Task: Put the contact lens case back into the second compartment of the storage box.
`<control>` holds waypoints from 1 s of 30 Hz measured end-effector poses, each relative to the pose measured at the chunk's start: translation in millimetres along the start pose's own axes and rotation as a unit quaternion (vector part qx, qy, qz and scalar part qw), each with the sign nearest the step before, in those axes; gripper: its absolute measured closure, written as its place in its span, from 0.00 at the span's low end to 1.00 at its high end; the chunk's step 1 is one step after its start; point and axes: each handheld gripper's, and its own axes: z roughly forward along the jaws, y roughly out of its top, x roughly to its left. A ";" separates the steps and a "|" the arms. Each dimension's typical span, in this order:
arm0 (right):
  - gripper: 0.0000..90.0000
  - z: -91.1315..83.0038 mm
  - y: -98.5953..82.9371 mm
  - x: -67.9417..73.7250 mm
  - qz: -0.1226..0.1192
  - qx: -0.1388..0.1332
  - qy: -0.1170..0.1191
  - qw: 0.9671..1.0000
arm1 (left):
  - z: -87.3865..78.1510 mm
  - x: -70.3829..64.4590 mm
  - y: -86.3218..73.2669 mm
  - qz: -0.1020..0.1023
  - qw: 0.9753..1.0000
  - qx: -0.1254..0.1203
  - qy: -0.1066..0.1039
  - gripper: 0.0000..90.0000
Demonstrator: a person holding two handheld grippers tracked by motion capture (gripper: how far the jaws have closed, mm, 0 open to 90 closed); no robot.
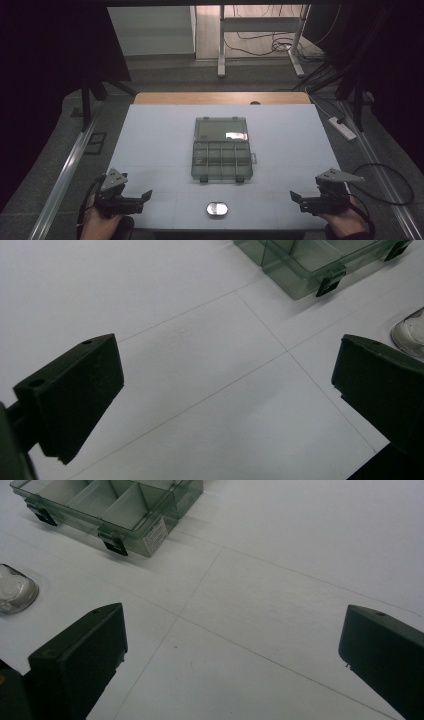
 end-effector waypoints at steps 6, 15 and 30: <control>0.00 2.1 0.9 -0.2 0.001 0.011 0.002 1.000 | 0.2 1.0 -0.1 -0.002 1.000 0.001 -0.005 0.01; 0.00 4.5 1.9 -2.2 0.011 0.024 0.000 1.000 | 0.5 1.5 -0.1 -0.002 1.000 0.002 -0.011 0.01; 0.00 8.0 4.6 -1.8 -0.002 0.034 0.032 0.999 | 0.1 3.4 -0.6 -0.011 1.000 0.000 -0.012 0.02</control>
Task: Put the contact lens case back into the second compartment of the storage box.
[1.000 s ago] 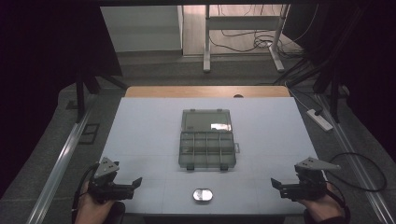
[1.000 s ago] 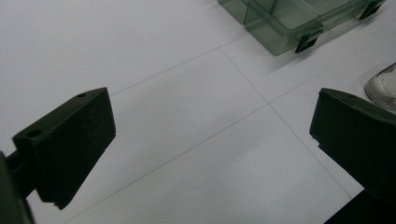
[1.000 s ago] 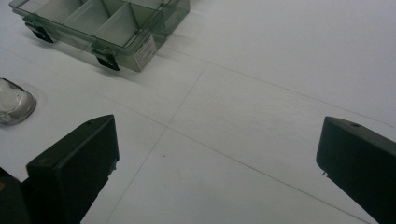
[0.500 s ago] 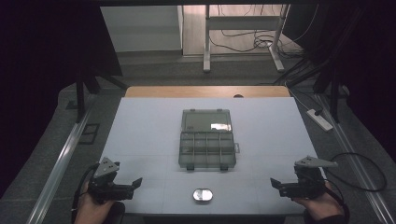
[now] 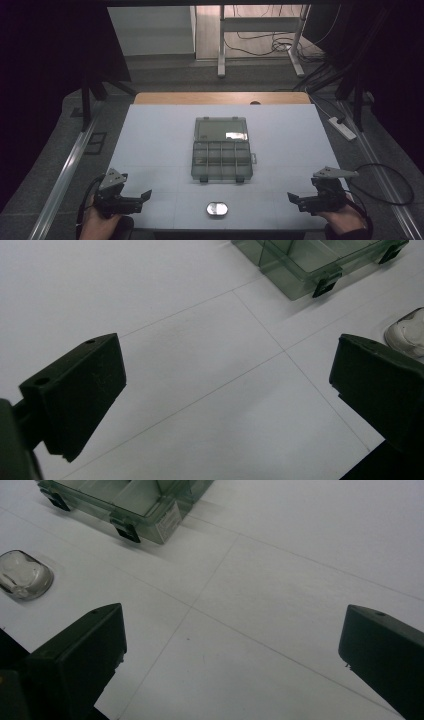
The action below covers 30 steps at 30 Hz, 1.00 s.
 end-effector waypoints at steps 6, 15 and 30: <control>0.00 4.2 6.9 -0.7 -0.010 -0.006 0.019 1.000 | 0.3 0.9 0.1 -0.004 1.000 0.001 -0.001 0.02; 0.00 13.3 17.6 3.2 -0.035 -0.011 0.047 0.998 | -0.1 1.3 -0.2 -0.007 1.000 -0.001 0.000 0.02; 0.00 34.6 32.6 22.2 -0.052 0.002 0.090 0.995 | -0.3 2.1 -0.3 -0.010 1.000 -0.001 -0.001 0.02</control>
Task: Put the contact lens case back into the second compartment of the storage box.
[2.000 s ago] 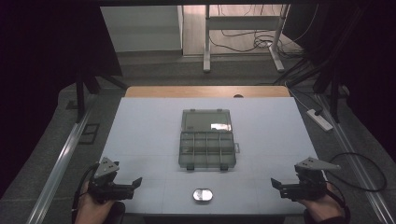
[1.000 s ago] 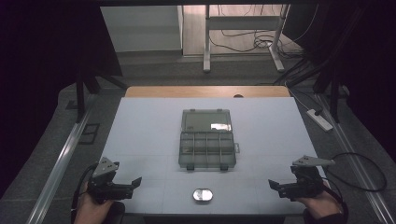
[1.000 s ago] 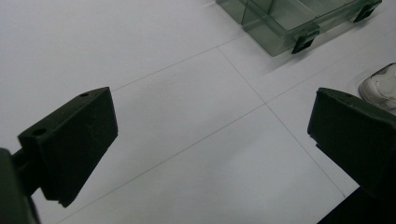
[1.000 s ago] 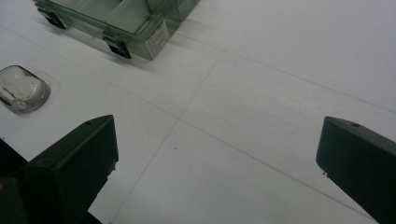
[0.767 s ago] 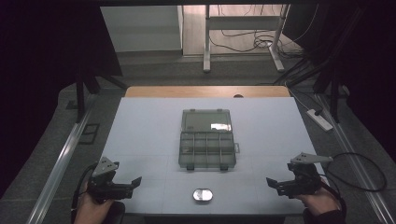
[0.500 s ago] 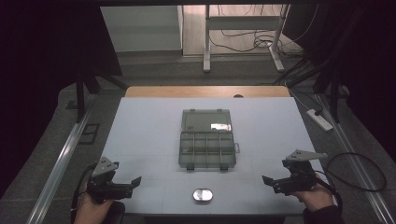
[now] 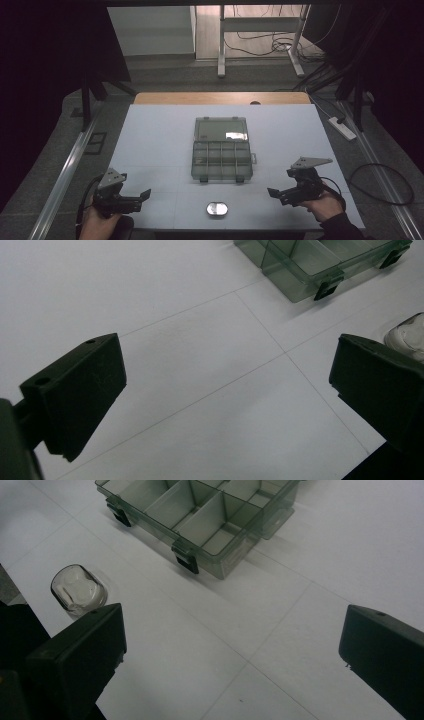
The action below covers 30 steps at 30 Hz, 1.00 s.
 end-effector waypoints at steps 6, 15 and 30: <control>0.00 9.4 4.9 7.2 -0.013 0.007 0.011 1.000 | 0.0 0.3 0.1 -0.001 1.000 0.001 0.000 0.02; 0.00 22.4 10.8 17.9 -0.035 0.012 0.028 0.999 | 0.2 0.4 0.1 -0.002 1.000 0.001 0.000 0.02; 0.00 39.6 18.6 30.9 -0.054 0.023 0.053 0.997 | 0.6 0.7 0.3 -0.003 1.000 0.003 0.000 0.02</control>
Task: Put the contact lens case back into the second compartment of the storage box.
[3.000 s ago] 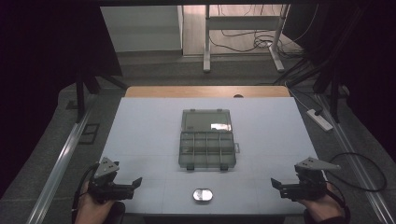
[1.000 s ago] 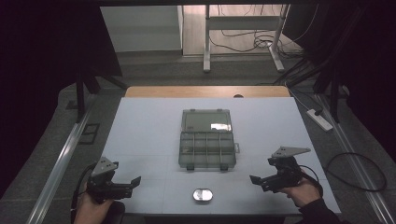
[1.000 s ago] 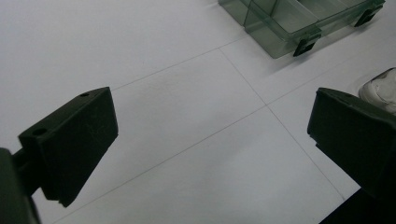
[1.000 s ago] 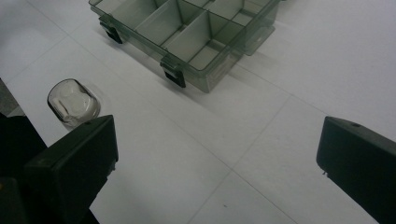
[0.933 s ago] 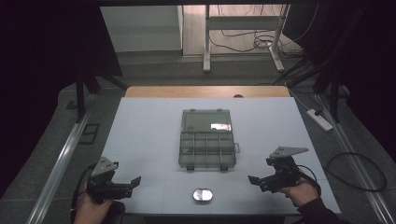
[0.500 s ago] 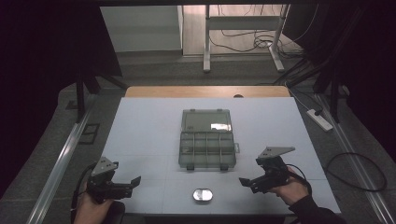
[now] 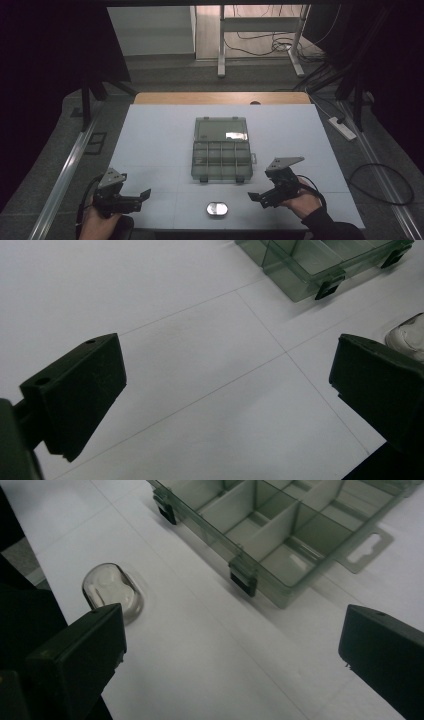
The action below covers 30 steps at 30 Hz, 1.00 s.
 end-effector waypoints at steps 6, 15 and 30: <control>0.00 7.8 6.3 4.2 0.004 0.002 0.015 1.000 | 0.0 0.3 0.0 -0.001 1.000 0.000 -0.001 0.02; 0.00 21.9 11.8 13.5 -0.013 0.020 0.022 0.999 | 0.0 0.7 0.0 -0.002 1.000 0.000 -0.002 0.02; 0.00 43.7 21.3 23.8 -0.022 0.055 0.019 0.998 | 0.2 1.0 0.2 -0.002 1.000 0.000 -0.004 0.02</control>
